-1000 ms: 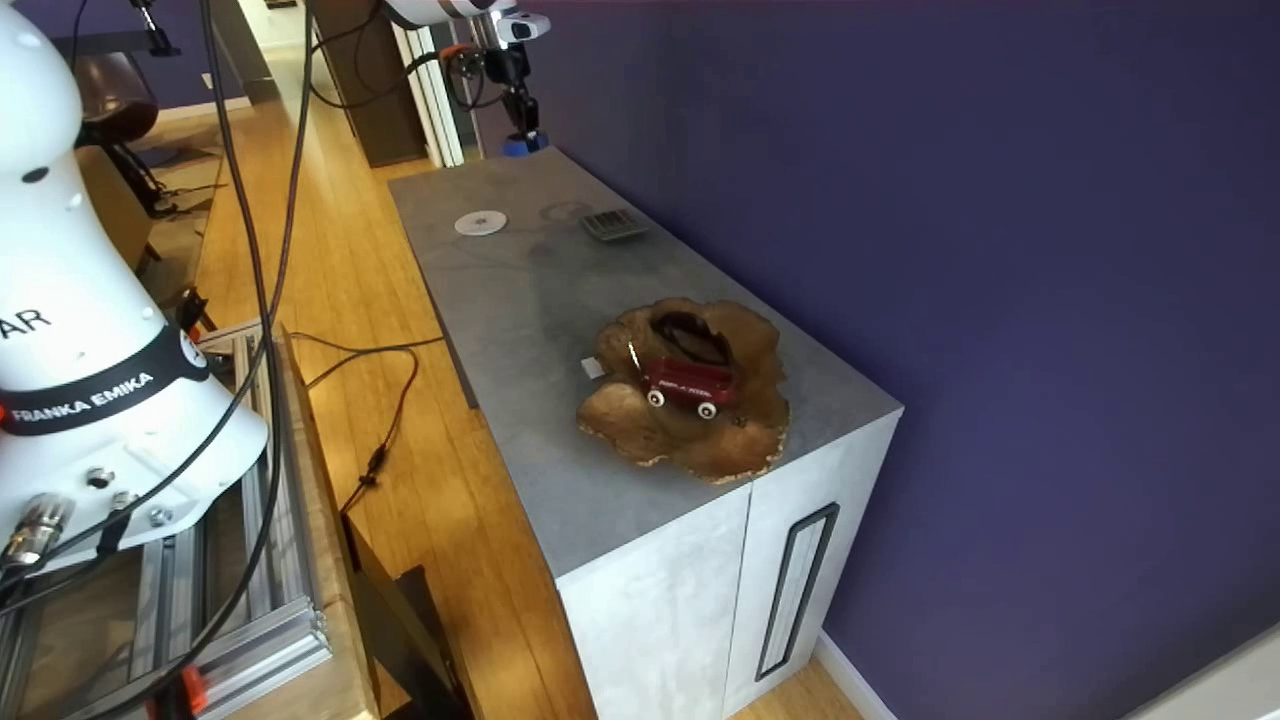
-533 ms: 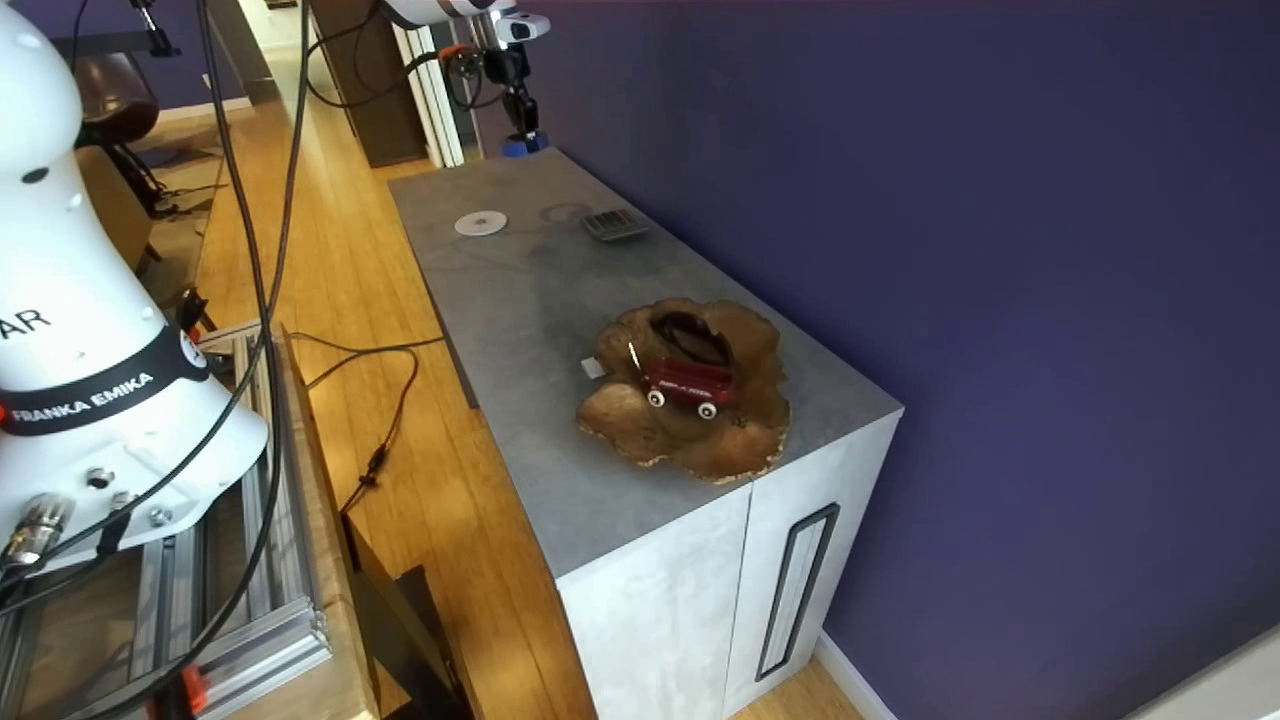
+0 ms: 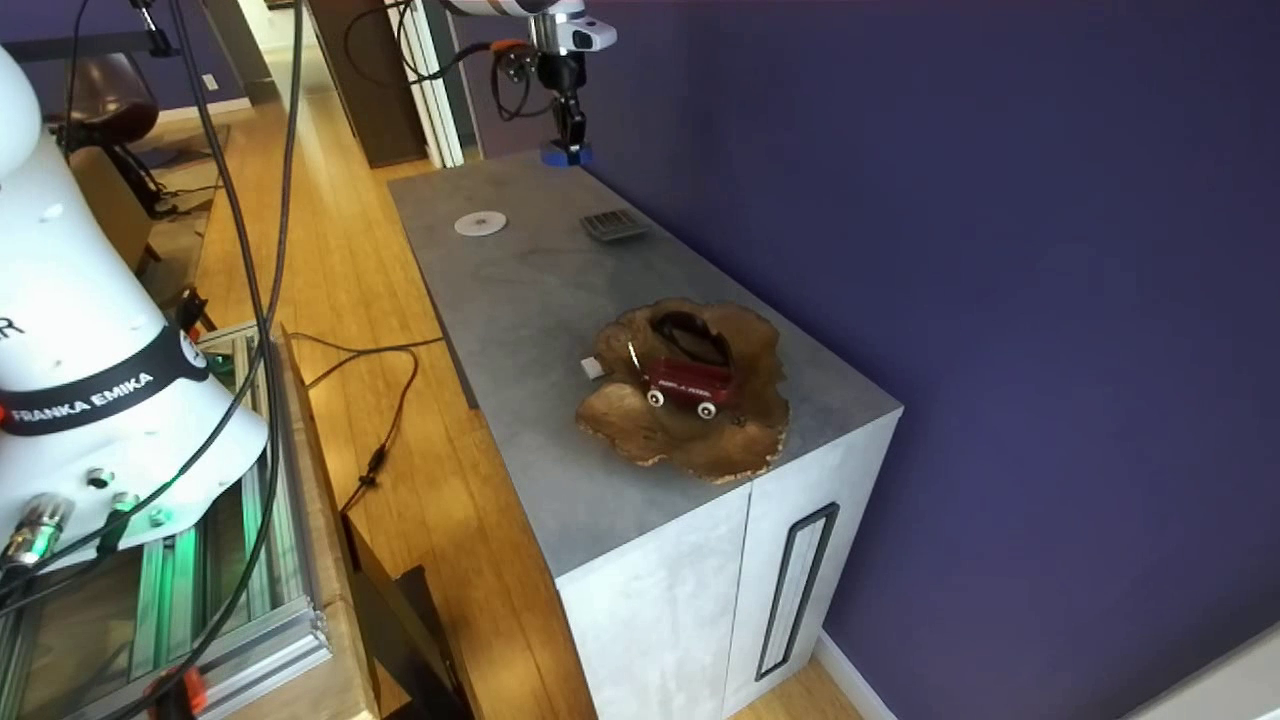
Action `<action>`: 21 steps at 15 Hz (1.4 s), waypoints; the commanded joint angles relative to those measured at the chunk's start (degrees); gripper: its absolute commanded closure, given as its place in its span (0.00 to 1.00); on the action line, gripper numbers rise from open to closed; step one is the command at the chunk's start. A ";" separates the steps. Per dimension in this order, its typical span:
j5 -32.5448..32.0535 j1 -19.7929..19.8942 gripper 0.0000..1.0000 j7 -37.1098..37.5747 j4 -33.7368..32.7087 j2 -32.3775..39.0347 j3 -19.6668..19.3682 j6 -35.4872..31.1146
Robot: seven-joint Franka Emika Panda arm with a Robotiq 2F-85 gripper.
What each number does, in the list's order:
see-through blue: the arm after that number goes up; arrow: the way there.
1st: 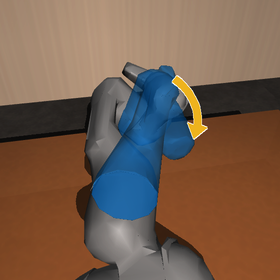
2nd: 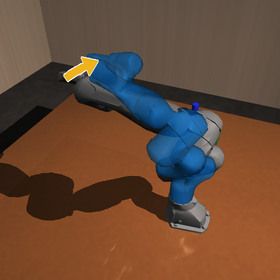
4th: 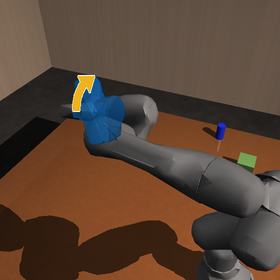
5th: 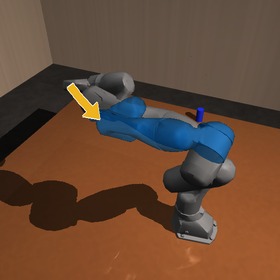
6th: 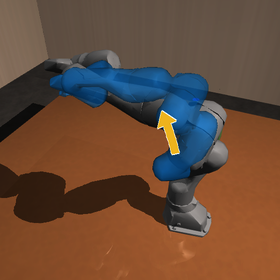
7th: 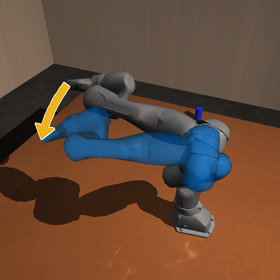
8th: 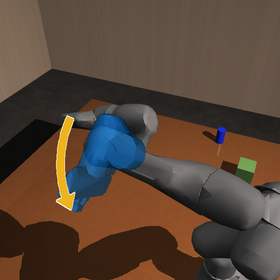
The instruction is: Put blue masking tape on the wooden tray
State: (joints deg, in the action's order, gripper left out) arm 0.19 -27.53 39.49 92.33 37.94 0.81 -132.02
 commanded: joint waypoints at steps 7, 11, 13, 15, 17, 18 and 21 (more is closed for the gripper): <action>5.31 9.51 0.87 -4.47 19.69 -11.85 3.08 -9.11; 7.10 11.27 0.87 -5.35 25.94 -15.78 3.63 -12.48; 7.23 11.24 0.97 -5.36 26.12 -16.03 3.88 -12.49; 5.90 13.04 0.97 -3.79 26.74 -17.41 0.87 -6.52; 5.02 15.40 0.97 -3.12 28.19 -18.77 -2.06 -1.52; 6.55 17.44 0.97 -3.97 28.96 -19.53 -2.84 -0.31; 11.54 24.44 0.97 -6.54 31.15 -21.22 -5.27 -1.19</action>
State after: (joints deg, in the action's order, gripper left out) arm 7.54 -8.48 34.92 119.36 20.77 -3.12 -133.38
